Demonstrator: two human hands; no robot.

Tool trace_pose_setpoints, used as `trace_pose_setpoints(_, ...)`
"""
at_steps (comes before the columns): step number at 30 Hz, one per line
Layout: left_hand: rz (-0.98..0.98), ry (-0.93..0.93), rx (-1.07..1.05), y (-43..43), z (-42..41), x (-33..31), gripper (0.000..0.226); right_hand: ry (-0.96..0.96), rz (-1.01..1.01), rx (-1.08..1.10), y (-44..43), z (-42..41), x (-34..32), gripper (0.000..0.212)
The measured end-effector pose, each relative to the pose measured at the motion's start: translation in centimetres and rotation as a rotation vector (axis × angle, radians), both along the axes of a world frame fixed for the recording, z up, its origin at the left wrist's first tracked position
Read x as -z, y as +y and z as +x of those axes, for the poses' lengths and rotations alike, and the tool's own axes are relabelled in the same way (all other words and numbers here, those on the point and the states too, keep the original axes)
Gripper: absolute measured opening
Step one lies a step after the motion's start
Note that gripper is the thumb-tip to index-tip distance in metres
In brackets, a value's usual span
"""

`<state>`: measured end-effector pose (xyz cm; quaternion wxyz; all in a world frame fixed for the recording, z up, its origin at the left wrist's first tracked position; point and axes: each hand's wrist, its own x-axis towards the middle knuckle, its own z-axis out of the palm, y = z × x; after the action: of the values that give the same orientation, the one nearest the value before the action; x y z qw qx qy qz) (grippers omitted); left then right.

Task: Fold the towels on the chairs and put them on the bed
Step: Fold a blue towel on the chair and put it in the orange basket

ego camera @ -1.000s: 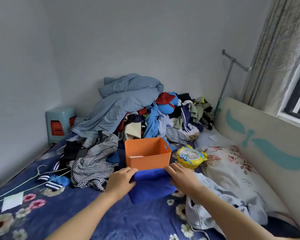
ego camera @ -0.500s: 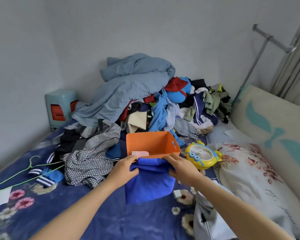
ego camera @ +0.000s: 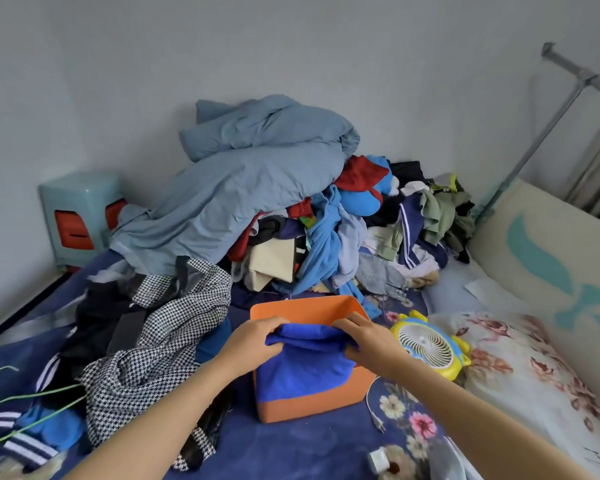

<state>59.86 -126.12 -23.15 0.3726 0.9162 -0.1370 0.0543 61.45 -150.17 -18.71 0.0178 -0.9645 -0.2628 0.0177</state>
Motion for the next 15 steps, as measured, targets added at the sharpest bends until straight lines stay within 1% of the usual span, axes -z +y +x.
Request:
trace_pose_setpoints(2, 0.006, 0.013, -0.008, 0.1, 1.4, 0.3, 0.032, 0.012, 0.004, 0.007, 0.2, 1.4, 0.4, 0.048)
trace_pose_setpoints(5, -0.015, 0.038, -0.015, 0.3, 3.0, 0.7, 0.028, 0.018, 0.013, 0.018, 0.4, 3.0, 1.1, 0.059)
trace_pose_setpoints(7, -0.007, 0.064, -0.034, 0.3, 4.1, 1.1, 0.024, 0.029, 0.016, 0.029, 0.6, 4.1, 1.4, 0.056)
trace_pose_setpoints(10, 0.016, 0.078, -0.062, 0.1, 5.3, 1.6, 0.019, 0.05, 0.014, 0.041, 0.8, 5.5, 1.6, 0.045)
trace_pose_setpoints(15, 0.037, 0.064, -0.105, -0.2, 7.7, 2.2, 0.021, 0.063, 0.064, 0.06, 0.9, 8.2, 2.0, 0.046)
